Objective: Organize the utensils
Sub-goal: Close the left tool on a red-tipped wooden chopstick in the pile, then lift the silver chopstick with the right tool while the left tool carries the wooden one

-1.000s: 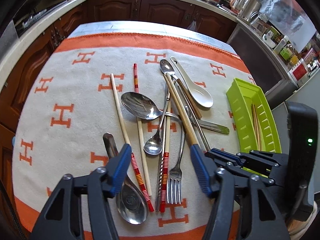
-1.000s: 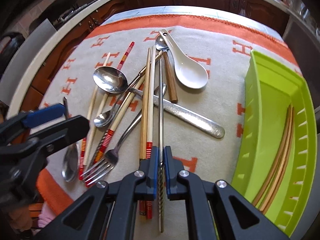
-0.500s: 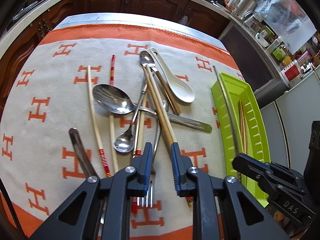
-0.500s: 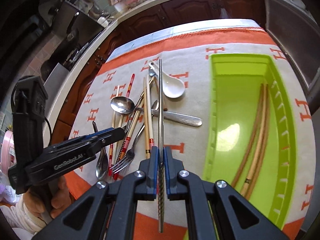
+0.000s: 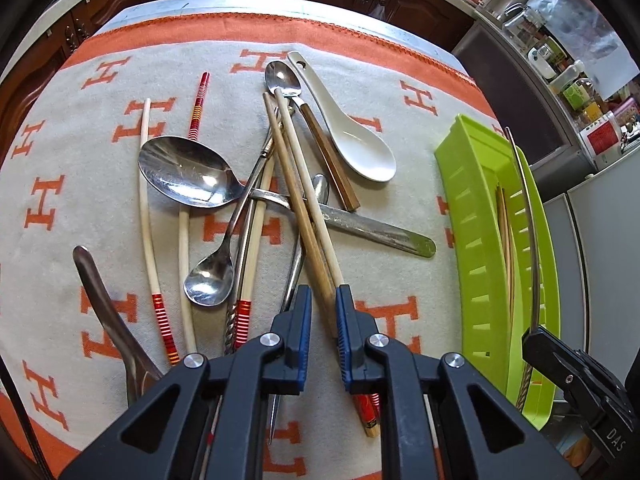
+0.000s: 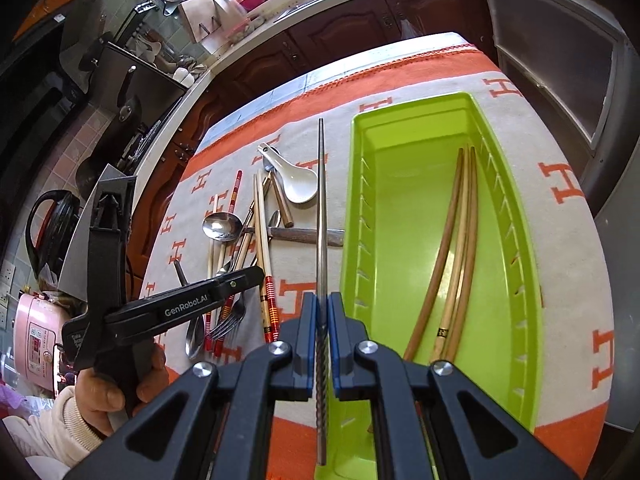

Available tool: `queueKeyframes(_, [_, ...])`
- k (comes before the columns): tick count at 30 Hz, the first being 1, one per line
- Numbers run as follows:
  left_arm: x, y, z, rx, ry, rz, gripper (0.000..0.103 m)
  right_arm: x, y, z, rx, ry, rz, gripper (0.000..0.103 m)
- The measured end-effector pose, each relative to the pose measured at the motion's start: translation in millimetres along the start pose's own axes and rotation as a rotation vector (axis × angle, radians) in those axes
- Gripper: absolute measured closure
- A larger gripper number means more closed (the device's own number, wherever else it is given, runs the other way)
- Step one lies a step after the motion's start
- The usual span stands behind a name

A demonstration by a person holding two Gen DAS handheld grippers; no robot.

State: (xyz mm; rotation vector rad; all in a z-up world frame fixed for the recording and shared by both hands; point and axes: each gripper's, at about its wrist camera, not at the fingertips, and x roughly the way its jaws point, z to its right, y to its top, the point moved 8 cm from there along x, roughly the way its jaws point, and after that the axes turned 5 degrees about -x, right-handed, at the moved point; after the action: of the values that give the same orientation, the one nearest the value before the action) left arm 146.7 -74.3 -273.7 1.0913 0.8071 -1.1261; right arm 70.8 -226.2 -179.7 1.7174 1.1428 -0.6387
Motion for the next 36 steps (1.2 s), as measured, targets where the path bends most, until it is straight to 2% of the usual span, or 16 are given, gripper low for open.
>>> queueKeyframes(9, [2.8, 1.0, -1.2, -0.003, 0.025, 0.016, 0.094, -2.7, -1.5, 5.1, 0.01, 0.006, 0.012, 0.098])
queueKeyframes(16, [10.4, -1.3, 12.9, 0.046, 0.106, 0.051, 0.093, -3.8, -4.4, 5.1, 0.018, 0.009, 0.012, 0.098])
queueKeyframes(20, [10.8, -2.0, 18.2, 0.061, 0.14, 0.076, 0.097, -7.3, -7.2, 5.0, 0.022, 0.007, 0.018, 0.098])
queueKeyframes(25, [1.1, -3.9, 15.0, 0.027, 0.102, 0.075, 0.099, -14.2, -10.8, 5.4, 0.034, 0.003, 0.026, 0.098])
queueKeyframes(36, [-63.3, -11.0, 10.3, -0.029, -0.004, 0.114, 0.099, -38.6, -15.6, 6.7, 0.092, 0.006, 0.062, 0.098])
